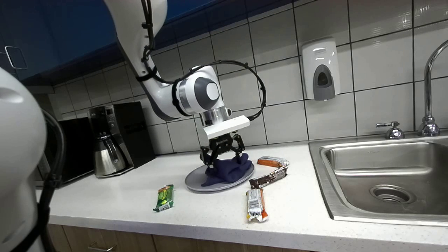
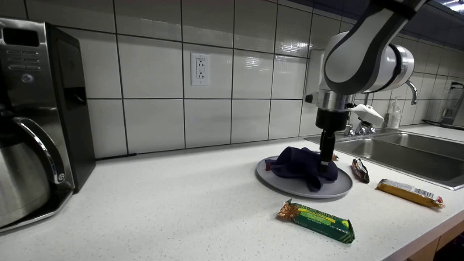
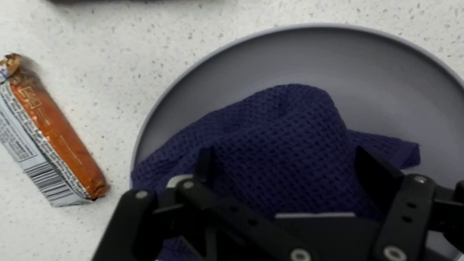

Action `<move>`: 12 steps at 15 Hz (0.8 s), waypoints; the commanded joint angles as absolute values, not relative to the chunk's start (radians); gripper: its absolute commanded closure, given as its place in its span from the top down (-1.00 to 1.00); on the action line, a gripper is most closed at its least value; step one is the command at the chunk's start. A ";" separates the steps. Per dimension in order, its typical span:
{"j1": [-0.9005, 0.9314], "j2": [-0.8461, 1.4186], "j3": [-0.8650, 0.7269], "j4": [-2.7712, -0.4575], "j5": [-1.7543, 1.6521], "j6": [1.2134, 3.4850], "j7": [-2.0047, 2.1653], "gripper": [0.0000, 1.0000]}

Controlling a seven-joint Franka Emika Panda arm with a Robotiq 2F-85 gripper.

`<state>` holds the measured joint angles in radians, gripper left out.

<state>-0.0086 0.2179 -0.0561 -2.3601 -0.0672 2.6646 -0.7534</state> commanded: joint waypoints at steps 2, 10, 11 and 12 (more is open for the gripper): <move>-0.051 0.241 -0.015 -2.327 -0.069 2.677 -0.753 0.31; -0.067 0.228 -0.009 -2.341 -0.060 2.652 -0.744 -0.91; -0.069 0.225 -0.009 -2.342 -0.058 2.648 -0.743 -0.99; -0.071 0.221 -0.008 -2.344 -0.056 2.646 -0.743 -1.00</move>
